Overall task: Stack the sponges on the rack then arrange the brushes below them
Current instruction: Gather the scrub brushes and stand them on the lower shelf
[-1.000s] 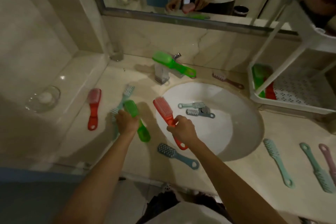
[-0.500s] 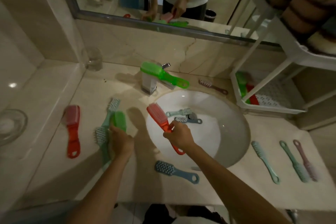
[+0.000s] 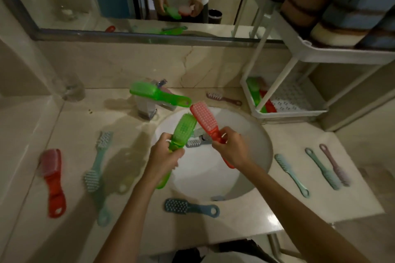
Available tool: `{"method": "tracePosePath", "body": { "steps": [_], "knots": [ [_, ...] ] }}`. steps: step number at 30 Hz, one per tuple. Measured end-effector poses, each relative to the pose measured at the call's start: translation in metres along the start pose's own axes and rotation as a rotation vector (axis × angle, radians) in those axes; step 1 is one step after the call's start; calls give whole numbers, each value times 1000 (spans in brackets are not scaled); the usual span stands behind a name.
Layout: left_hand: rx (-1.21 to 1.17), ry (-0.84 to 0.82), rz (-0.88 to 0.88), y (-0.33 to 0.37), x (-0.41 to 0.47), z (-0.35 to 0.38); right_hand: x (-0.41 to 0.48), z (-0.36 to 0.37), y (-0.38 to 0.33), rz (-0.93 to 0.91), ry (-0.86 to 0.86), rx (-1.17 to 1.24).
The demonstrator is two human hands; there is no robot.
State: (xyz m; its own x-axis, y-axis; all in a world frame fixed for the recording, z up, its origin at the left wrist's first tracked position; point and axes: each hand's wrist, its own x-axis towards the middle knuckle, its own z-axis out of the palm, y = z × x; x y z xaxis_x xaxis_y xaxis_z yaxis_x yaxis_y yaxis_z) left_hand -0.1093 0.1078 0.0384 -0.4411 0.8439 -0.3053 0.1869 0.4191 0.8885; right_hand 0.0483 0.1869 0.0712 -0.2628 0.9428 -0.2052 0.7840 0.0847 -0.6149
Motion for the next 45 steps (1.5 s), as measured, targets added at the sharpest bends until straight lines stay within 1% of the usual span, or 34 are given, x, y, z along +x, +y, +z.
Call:
{"method": "tracePosePath", "body": {
  "steps": [6,11,13,15,19,21,26,29,32,35,37,41,42,45],
  "knots": [
    [99,-180,104,52,15,74,2,-58,58,86,109,37],
    [159,-355,161,89,24,162,2,-107,129,208,212,94],
    [171,-399,168,105,23,200,4,-125,155,250,250,132],
    [181,-419,157,120,23,235,12,-142,179,283,252,164],
    [82,-361,67,148,39,295,45,-170,220,336,243,238],
    [49,-309,6,164,58,320,68,-184,236,340,206,233],
    [-18,-110,-137,186,125,352,127,-208,248,253,103,151],
    [-79,-51,-235,191,157,368,160,-216,245,191,58,117],
    [43,11,-244,196,173,379,188,-218,242,134,29,97],
    [234,51,-252,195,188,385,209,-221,242,131,11,88],
    [332,92,-214,193,195,384,218,-224,243,141,-5,69],
    [349,104,-130,194,205,381,237,-222,247,123,-65,34],
    [304,84,-142,193,209,382,242,-219,248,124,-73,24],
    [53,-8,-257,191,213,383,256,-210,252,114,-83,-44]
  ]
}}
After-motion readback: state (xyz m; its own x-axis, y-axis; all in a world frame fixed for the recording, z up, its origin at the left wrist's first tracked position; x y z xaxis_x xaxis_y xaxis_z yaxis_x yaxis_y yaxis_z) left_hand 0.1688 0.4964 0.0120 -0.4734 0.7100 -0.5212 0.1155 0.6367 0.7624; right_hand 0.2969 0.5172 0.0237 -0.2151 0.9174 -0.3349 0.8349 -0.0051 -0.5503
